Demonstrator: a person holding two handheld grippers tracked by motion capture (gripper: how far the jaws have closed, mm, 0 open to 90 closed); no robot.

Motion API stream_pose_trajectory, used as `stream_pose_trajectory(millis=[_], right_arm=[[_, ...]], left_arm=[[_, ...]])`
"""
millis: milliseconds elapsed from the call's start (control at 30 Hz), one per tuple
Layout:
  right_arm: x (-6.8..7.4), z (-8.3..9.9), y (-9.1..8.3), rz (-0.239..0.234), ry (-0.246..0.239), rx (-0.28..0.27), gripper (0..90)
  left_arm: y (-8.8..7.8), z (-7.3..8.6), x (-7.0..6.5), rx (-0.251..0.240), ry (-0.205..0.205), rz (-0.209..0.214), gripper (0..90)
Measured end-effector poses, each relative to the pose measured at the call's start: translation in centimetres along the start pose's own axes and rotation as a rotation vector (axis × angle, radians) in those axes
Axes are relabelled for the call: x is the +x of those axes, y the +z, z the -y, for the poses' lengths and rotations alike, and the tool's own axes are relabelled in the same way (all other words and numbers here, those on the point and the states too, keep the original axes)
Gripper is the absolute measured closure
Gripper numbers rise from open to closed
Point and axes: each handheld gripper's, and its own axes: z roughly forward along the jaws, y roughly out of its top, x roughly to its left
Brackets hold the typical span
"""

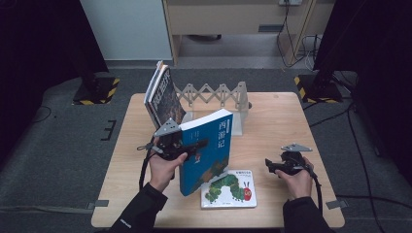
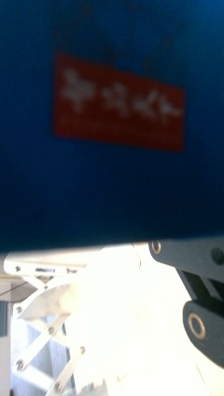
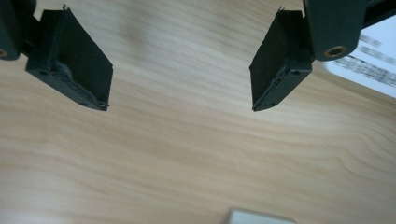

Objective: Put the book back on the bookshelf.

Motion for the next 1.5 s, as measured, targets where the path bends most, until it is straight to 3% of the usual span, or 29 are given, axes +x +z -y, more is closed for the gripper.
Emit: stream_pose_trajectory(millis=[133, 267, 333, 400, 700, 967, 1433, 1500], right_arm=[[-0.4, 0.3, 0.3, 0.013, 0.001, 0.023, 20.3], [-0.7, 0.5, 0.8, 0.036, -0.016, 0.053, 19.2], [-0.8, 0.8, 1.4, 0.040, -0.022, 0.106, 18.4], [-0.8, 0.9, 1.6, 0.035, -0.026, 0.125, 17.2], [-0.6, 1.4, 2.1, 0.033, -0.027, 0.067, 10.2], [-0.6, 1.8, 2.3, 0.037, -0.021, 0.026, 6.3], [-0.5, 2.0, 2.4, 0.029, -0.021, 0.013, 3.8], [-0.5, 2.0, 2.4, 0.029, -0.021, 0.013, 3.8]], left_arm=[[-0.6, -0.3, 0.4, 0.002, -0.005, -0.024, 60.8], [-1.2, -0.8, 1.0, -0.010, -0.036, -0.034, 60.8], [-1.6, -1.2, 1.3, -0.021, -0.046, -0.043, 60.9], [-1.8, -1.7, 1.4, -0.030, -0.050, -0.059, 60.8], [-2.3, -4.5, 2.4, -0.083, -0.092, -0.140, 60.8], [-1.6, -5.6, 2.9, -0.096, -0.107, -0.171, 60.7], [0.4, -8.6, 4.6, -0.111, -0.105, -0.239, 60.8], [1.2, -9.2, 4.7, -0.108, -0.076, -0.275, 60.7]])
